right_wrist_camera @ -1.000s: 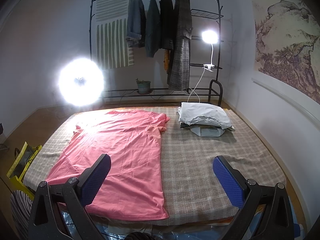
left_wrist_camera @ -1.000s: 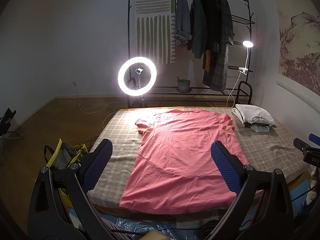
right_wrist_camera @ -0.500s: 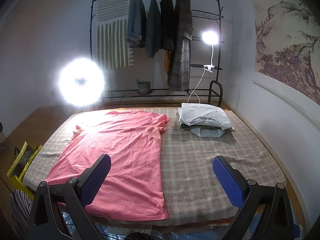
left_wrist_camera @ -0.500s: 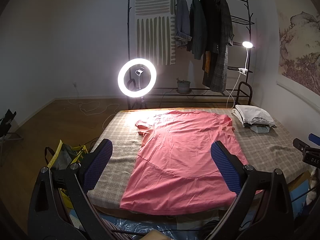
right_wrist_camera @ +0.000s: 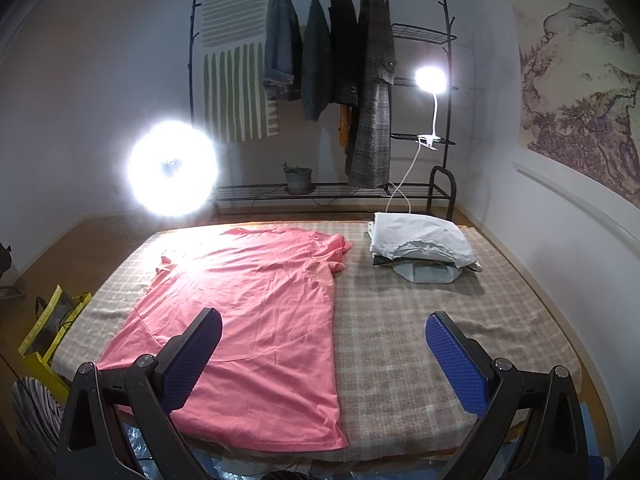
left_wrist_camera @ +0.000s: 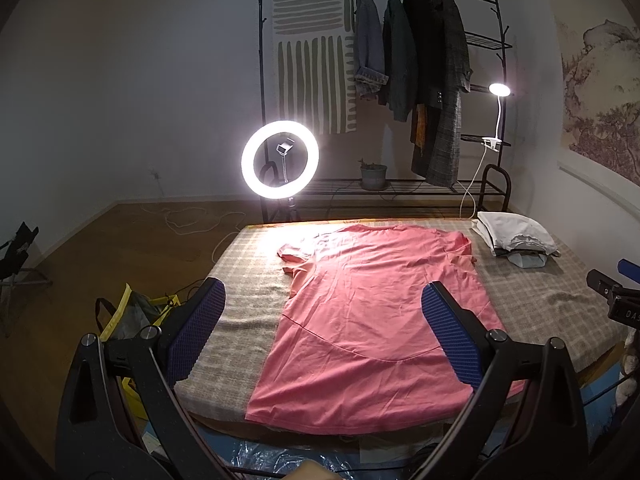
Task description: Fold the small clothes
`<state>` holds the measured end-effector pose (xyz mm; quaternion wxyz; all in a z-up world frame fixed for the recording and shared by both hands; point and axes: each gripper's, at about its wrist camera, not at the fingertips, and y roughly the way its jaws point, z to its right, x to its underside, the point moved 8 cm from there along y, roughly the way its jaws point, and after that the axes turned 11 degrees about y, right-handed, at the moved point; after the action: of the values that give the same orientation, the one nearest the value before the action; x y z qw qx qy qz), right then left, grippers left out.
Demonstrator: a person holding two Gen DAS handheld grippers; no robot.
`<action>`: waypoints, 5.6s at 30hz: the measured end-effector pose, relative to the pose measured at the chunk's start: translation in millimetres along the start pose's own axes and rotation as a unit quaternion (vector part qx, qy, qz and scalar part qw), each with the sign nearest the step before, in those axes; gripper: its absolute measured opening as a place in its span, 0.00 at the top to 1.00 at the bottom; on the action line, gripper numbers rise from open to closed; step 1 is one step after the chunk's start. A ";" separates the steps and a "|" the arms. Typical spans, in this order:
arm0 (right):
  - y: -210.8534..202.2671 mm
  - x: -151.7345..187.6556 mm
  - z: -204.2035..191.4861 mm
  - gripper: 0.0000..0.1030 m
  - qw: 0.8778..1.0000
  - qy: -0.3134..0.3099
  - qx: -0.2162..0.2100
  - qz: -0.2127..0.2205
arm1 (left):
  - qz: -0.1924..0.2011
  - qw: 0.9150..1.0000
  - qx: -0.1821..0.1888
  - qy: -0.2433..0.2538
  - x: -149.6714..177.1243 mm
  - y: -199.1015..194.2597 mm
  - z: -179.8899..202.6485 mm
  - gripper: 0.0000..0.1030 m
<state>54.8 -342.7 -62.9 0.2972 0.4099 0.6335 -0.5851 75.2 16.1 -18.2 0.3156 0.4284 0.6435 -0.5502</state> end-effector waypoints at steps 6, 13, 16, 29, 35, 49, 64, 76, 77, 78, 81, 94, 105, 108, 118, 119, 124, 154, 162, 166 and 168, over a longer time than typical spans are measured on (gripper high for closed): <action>1.7 -5.6 -12.3 0.00 1.000 -0.017 -0.009 0.007 | 0.002 1.000 -0.002 0.002 2.8 0.8 3.2 0.02; 8.1 -17.1 -27.6 0.00 1.000 -0.013 -0.026 0.003 | -0.009 1.000 0.004 -0.001 8.7 15.7 4.1 0.02; 10.3 -24.0 -38.1 0.00 0.999 -0.019 -0.035 0.006 | -0.012 1.000 0.003 0.005 11.8 24.0 3.6 0.03; 53.4 -66.2 -136.0 0.14 0.985 -0.049 -0.161 -0.030 | -0.107 0.991 0.016 -0.074 101.8 77.9 -50.3 0.29; 96.2 -96.7 -191.5 0.22 0.977 -0.053 -0.202 -0.045 | -0.166 0.978 0.032 -0.122 156.9 105.4 -64.3 0.43; 281.6 -80.6 -311.9 0.33 0.951 -0.055 -0.233 -0.195 | -0.276 0.942 0.044 -0.186 255.1 170.5 -67.4 0.45; 451.2 17.7 -419.5 0.34 0.921 -0.108 -0.212 -0.308 | -0.302 0.922 0.070 -0.232 280.4 196.2 -69.8 0.65; 538.0 78.9 -475.9 0.37 0.915 -0.177 -0.146 -0.331 | -0.286 0.921 0.124 -0.235 269.0 203.2 -53.2 1.00; 541.6 81.7 -476.4 0.37 0.915 -0.183 -0.139 -0.331 | -0.283 0.921 0.126 -0.237 267.6 203.1 -53.0 1.00; 545.4 85.0 -476.5 0.41 0.914 -0.188 -0.132 -0.334 | -0.281 0.921 0.127 -0.240 266.8 202.2 -53.1 1.00; 549.6 89.5 -477.2 0.48 0.914 -0.213 -0.116 -0.325 | -0.275 0.920 0.130 -0.248 264.6 200.8 -55.0 1.00; 541.0 48.2 -456.7 1.00 0.927 -0.194 -0.134 -0.290 | -0.241 0.936 0.159 -0.200 233.2 186.8 -35.7 1.00; 519.3 -11.4 -410.5 1.00 0.938 -0.114 -0.197 -0.263 | -0.204 0.950 0.204 -0.118 191.5 170.1 16.6 1.00; 517.7 -28.3 -382.3 1.00 0.941 -0.093 -0.205 -0.253 | -0.197 0.952 0.219 -0.087 181.7 166.5 38.8 1.00; 539.5 -53.8 -233.6 1.00 0.953 -0.005 -0.168 -0.251 | -0.223 0.931 0.290 -0.007 179.5 165.0 136.3 1.00; 543.8 -52.1 -224.6 1.00 0.953 -0.002 -0.163 -0.255 | -0.226 0.929 0.293 -0.003 181.6 166.2 142.4 1.00; 557.5 -42.9 -204.7 0.99 0.954 -0.010 -0.139 -0.264 | -0.240 0.925 0.294 0.012 186.1 170.4 160.7 1.00; 216.3 -0.5 -77.6 0.62 0.928 0.019 -0.249 -0.277 | -0.226 0.944 0.232 -0.063 196.9 119.0 65.1 0.73; 187.1 183.9 -121.4 0.63 0.872 0.013 -0.242 -0.424 | -0.288 0.920 0.238 -0.113 245.0 148.5 61.3 0.73; 182.3 211.7 -129.7 0.63 0.878 -0.006 -0.229 -0.421 | -0.291 0.919 0.235 -0.122 249.3 154.4 63.5 0.73; 179.5 212.9 -133.3 0.68 0.882 -0.014 -0.224 -0.414 | -0.289 0.918 0.241 -0.124 248.4 158.6 68.7 0.91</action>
<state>120.5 -178.5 -316.0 0.1204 0.0248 0.8555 -0.5031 105.6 3.9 -319.1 0.1069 0.2153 0.5428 -0.8048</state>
